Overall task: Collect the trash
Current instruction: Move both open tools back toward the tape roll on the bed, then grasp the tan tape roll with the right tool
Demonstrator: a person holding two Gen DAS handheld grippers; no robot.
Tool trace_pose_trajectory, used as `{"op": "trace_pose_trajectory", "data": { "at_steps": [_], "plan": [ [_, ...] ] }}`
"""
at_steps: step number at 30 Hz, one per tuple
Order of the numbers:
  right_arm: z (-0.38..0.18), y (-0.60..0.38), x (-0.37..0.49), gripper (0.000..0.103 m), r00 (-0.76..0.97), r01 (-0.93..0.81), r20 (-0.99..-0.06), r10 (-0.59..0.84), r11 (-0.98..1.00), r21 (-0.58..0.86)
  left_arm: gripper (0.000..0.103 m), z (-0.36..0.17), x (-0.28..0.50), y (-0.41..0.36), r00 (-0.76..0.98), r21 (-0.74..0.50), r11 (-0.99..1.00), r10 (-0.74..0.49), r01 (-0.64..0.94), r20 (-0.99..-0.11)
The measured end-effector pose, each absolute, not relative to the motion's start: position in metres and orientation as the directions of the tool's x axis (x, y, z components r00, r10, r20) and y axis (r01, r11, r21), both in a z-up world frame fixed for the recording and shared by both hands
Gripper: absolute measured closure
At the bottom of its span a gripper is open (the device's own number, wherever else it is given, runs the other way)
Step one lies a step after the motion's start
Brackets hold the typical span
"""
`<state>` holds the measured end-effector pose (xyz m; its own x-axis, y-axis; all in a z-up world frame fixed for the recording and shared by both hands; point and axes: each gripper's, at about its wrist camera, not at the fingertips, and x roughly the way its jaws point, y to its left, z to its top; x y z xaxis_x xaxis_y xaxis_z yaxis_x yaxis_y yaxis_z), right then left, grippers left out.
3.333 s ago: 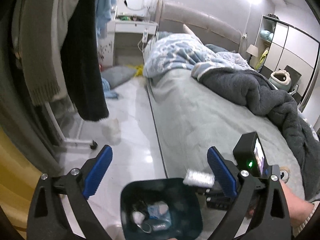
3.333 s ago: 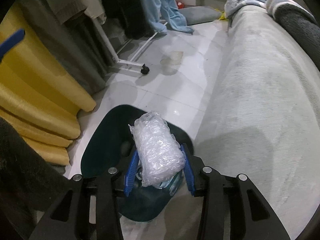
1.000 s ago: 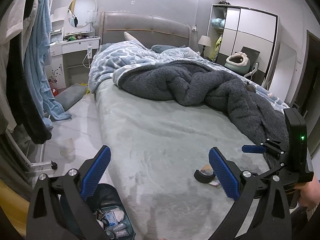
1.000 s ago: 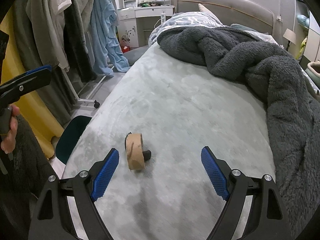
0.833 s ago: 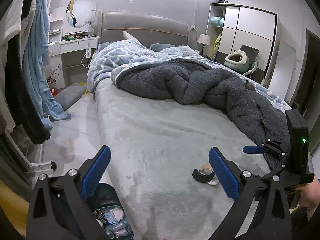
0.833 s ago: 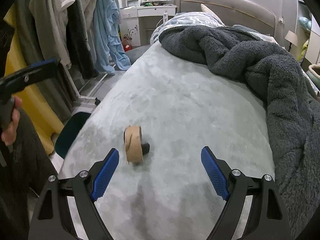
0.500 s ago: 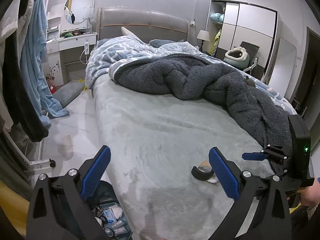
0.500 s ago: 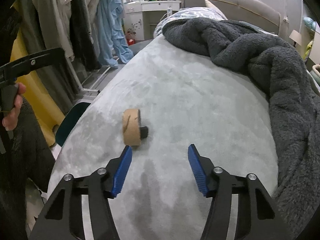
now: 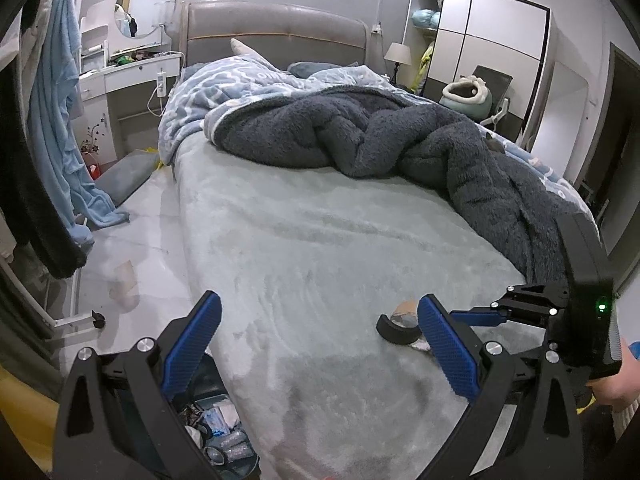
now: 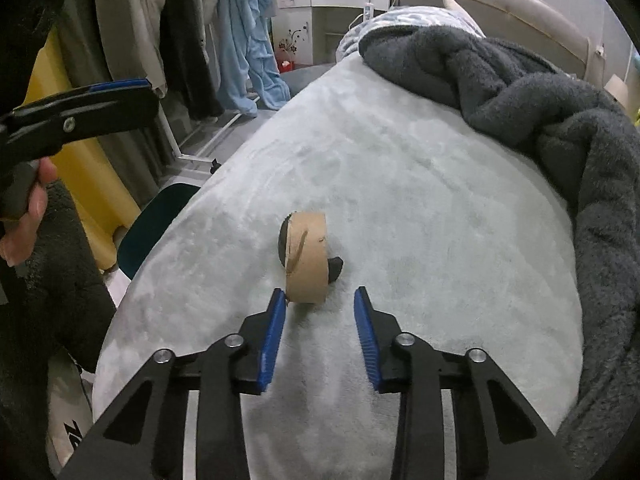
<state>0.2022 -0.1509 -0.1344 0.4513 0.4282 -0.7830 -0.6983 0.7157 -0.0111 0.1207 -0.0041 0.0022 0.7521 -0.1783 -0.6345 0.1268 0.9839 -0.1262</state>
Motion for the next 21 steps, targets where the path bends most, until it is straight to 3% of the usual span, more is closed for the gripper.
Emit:
{"op": "trace_pose_trajectory", "data": {
  "at_steps": [7, 10, 21],
  "plan": [
    [-0.127, -0.145, 0.202, 0.074, 0.432, -0.714, -0.769, 0.472, 0.699, 0.029, 0.003, -0.006, 0.123, -0.007, 0.736, -0.12, 0.984, -0.177, 0.131, -0.654],
    [-0.123, -0.137, 0.197, 0.083, 0.433, -0.722, -0.768, 0.471, 0.691, 0.017, 0.003, -0.008, 0.125, -0.007, 0.729, -0.121, 0.984, -0.178, 0.131, -0.661],
    [-0.108, -0.143, 0.195, 0.083, 0.466, -0.723, -0.746, 0.475, 0.691, -0.012, 0.003, -0.02, 0.128, -0.013, 0.702, -0.101, 0.983, -0.182, 0.156, -0.688]
  ]
}}
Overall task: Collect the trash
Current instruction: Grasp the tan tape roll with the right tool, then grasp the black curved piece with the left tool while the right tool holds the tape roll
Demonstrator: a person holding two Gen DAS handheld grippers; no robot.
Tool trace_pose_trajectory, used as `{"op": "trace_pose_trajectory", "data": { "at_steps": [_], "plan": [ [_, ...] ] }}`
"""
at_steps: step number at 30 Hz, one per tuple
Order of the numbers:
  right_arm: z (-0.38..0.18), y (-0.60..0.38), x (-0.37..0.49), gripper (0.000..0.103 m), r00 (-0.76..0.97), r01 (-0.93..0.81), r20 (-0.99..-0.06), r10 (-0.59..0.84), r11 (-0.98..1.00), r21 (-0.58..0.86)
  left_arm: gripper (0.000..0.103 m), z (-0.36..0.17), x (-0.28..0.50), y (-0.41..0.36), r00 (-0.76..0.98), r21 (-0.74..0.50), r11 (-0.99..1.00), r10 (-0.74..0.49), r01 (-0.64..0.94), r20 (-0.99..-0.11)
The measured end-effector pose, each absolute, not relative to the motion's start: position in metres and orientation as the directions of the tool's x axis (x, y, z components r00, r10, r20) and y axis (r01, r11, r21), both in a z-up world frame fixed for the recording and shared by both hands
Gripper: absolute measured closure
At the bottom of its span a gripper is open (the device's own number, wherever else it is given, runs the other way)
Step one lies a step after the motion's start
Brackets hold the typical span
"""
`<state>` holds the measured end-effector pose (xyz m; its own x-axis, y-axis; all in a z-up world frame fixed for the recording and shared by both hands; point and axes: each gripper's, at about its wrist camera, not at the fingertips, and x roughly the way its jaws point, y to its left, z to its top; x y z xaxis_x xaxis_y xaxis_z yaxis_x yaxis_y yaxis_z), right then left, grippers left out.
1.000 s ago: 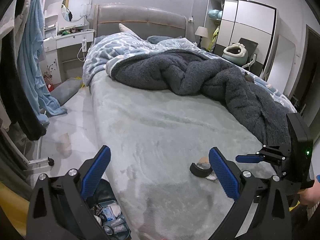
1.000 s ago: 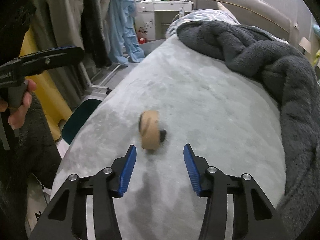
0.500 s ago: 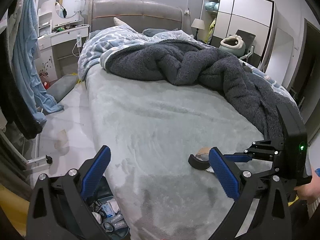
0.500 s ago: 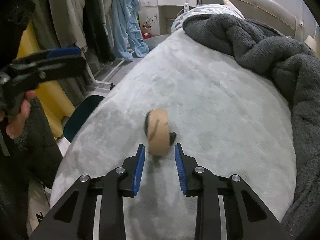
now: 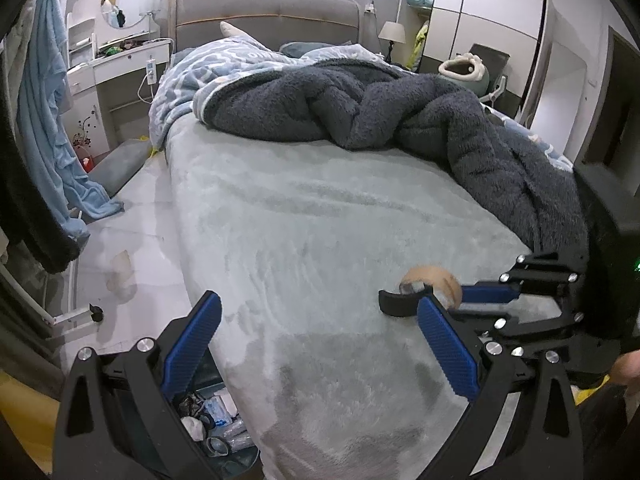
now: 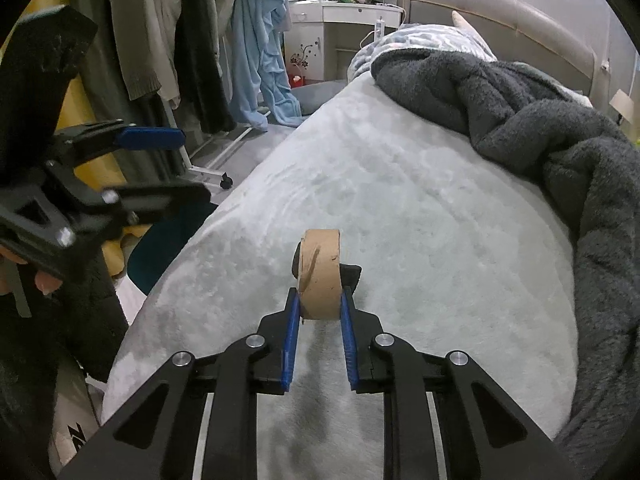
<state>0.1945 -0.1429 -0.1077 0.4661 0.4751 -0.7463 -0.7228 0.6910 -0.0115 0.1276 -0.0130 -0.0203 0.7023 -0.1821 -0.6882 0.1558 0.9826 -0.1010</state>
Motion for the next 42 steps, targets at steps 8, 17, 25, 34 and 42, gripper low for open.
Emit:
{"op": "trace_pose_trajectory", "data": {
  "at_steps": [8, 17, 25, 34, 42],
  "plan": [
    [-0.099, -0.152, 0.191, 0.083, 0.487, -0.713, -0.732, 0.477, 0.701, -0.018, 0.004, -0.032, 0.128, -0.029, 0.687, -0.048, 0.973, -0.195, 0.227, -0.7],
    [-0.084, -0.157, 0.191, 0.083, 0.451, -0.74, -0.731, 0.512, 0.672, 0.014, 0.025, -0.044, 0.124, -0.064, 0.718, 0.177, 0.9, -0.185, 0.397, -0.671],
    [-0.081, -0.156, 0.191, 0.083, 0.382, -0.774, -0.758, 0.529, 0.631, 0.051, 0.038, -0.051, 0.114, -0.086, 0.754, 0.303, 0.826, -0.206, 0.476, -0.624],
    [-0.076, -0.152, 0.186, 0.083, 0.355, -0.791, -0.759, 0.545, 0.609, 0.068, 0.063, -0.057, 0.11, -0.099, 0.777, 0.411, 0.756, -0.199, 0.51, -0.597],
    [-0.073, -0.157, 0.186, 0.083, 0.367, -0.787, -0.757, 0.541, 0.614, 0.057, 0.078, -0.059, 0.109, -0.1, 0.755, 0.389, 0.75, -0.219, 0.535, -0.618]
  ]
}}
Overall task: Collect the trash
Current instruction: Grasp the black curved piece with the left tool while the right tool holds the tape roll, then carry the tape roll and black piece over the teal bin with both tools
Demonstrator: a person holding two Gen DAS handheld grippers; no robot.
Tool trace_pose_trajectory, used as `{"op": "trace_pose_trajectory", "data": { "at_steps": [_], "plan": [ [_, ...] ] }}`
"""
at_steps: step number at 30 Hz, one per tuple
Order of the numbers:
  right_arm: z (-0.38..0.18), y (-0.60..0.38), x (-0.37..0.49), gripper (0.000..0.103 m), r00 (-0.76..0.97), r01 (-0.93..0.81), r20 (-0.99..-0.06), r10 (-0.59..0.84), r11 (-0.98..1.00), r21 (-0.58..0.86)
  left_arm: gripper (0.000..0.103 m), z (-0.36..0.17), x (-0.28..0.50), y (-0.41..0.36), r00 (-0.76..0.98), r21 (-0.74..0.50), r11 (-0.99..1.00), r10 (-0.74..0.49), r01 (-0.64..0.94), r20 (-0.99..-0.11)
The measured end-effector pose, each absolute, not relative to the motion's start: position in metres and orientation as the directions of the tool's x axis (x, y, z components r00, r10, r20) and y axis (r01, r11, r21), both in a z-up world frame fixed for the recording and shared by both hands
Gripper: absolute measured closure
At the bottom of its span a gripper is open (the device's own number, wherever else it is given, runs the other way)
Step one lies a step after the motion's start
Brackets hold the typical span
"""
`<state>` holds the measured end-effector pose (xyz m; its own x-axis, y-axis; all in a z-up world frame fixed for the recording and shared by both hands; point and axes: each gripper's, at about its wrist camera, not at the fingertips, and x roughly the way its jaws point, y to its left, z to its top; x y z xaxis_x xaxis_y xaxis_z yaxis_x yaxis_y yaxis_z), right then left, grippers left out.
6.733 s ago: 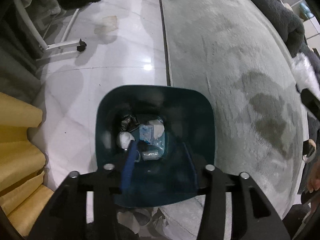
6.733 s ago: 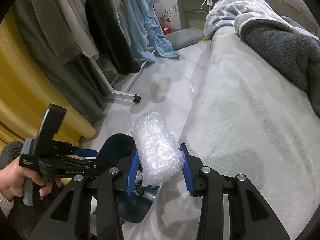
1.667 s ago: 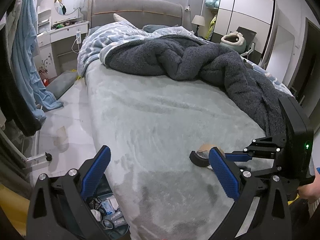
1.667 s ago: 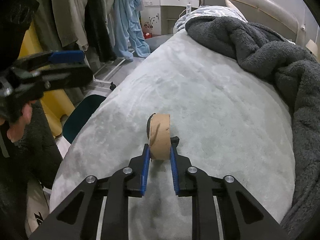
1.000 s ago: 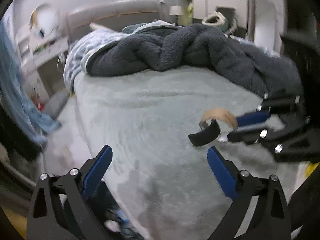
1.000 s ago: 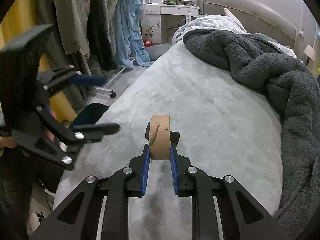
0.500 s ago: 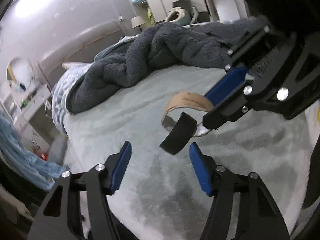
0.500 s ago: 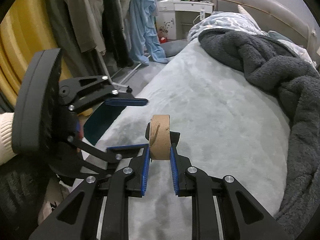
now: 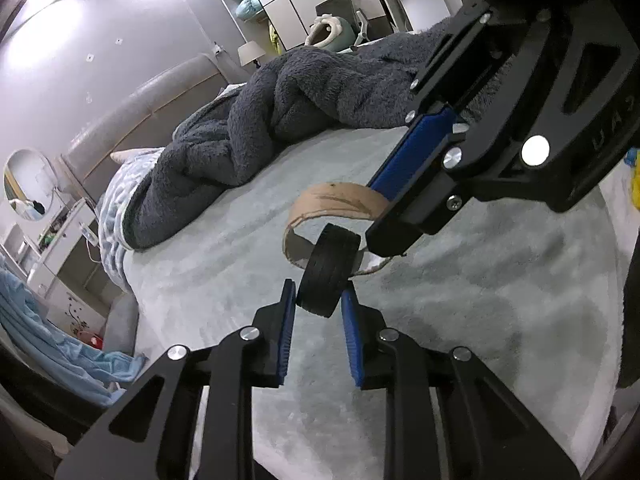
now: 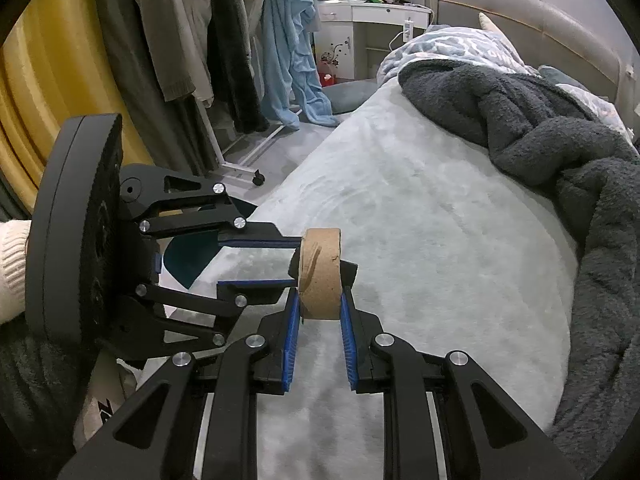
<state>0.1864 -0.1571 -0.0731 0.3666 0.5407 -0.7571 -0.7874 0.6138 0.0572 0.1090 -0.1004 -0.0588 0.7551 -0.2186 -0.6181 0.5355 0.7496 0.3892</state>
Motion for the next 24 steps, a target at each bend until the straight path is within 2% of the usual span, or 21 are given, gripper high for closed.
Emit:
{"op": "trace_pose_trajectory", "data": {
  "at_steps": [1, 17, 24],
  "plan": [
    [-0.073, -0.158, 0.187, 0.083, 0.369, -0.786, -0.757, 0.539, 0.616, 0.055, 0.081, -0.058, 0.108, -0.1, 0.752, 0.382, 0.752, -0.222, 0.537, -0.62],
    [-0.08, -0.146, 0.197, 0.083, 0.394, -0.764, -0.769, 0.504, 0.644, 0.03, 0.084, -0.037, 0.113, -0.076, 0.718, 0.136, 0.854, -0.323, 0.501, -0.616],
    [-0.083, -0.143, 0.202, 0.083, 0.388, -0.748, -0.775, 0.499, 0.661, 0.051, 0.084, -0.035, 0.113, -0.071, 0.719, 0.097, 0.873, -0.326, 0.479, -0.614]
  ]
}}
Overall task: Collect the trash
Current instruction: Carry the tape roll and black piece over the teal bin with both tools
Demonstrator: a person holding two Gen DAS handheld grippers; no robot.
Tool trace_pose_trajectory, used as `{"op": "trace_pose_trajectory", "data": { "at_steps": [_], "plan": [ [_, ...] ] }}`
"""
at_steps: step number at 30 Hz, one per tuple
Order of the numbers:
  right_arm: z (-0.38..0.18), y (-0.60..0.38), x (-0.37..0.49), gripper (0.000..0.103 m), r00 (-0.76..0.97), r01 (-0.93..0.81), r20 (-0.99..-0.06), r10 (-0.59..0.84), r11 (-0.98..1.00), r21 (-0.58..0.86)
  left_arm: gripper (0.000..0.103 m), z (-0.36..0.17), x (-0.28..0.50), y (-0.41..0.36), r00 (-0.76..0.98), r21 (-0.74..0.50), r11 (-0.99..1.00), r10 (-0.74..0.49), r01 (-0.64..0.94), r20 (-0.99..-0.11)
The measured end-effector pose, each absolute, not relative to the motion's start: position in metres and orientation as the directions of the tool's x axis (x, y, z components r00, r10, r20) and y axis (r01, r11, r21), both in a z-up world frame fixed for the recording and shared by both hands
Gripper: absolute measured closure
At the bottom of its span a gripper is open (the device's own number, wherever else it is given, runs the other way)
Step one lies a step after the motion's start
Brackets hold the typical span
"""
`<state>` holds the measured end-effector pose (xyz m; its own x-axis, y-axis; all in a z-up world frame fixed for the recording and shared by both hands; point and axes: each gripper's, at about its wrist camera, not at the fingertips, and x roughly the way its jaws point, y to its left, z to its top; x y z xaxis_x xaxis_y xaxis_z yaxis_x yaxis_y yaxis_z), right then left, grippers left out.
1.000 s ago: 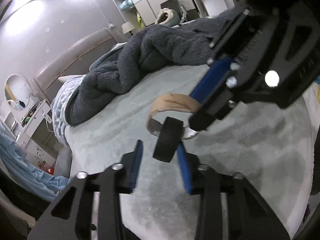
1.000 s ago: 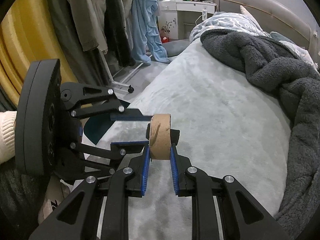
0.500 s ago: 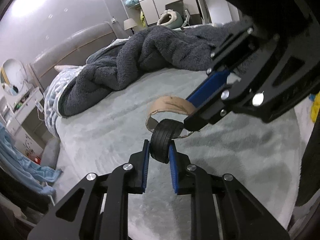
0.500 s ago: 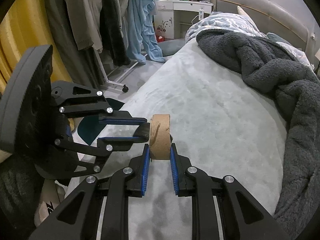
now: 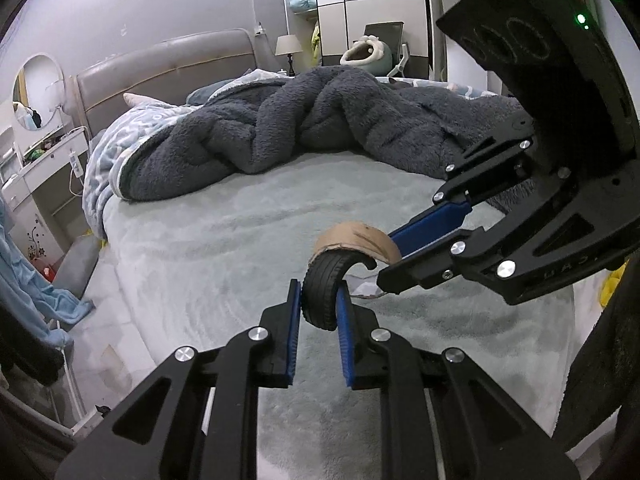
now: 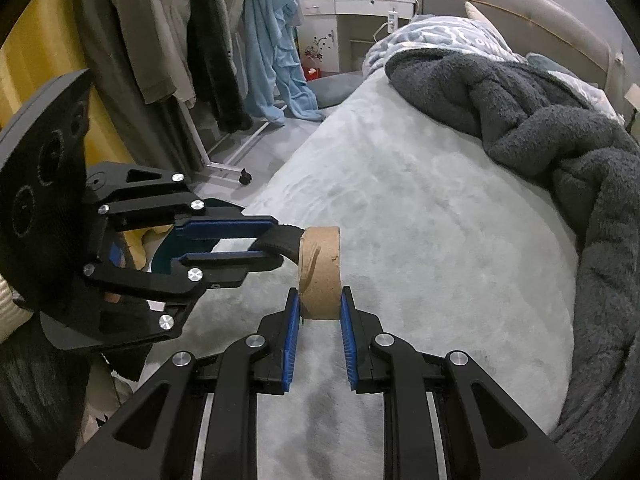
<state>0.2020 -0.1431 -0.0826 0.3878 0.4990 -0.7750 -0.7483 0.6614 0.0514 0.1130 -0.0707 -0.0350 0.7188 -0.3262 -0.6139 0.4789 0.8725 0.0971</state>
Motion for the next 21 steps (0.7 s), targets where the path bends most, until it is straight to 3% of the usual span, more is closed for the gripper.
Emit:
{"op": "trace_pose_trajectory", "data": {
  "at_steps": [12, 21],
  "plan": [
    [-0.094, -0.166, 0.227, 0.083, 0.346, -0.632, -0.762, 0.547, 0.736, 0.242, 0.085, -0.031, 0.115, -0.062, 0.743, 0.085, 0.902, -0.293, 0.424, -0.601],
    [-0.087, -0.15, 0.232, 0.083, 0.384, -0.611, -0.76, 0.524, 0.761, 0.216, 0.086, -0.028, 0.119, -0.037, 0.746, 0.027, 0.941, -0.249, 0.336, -0.617]
  ]
}}
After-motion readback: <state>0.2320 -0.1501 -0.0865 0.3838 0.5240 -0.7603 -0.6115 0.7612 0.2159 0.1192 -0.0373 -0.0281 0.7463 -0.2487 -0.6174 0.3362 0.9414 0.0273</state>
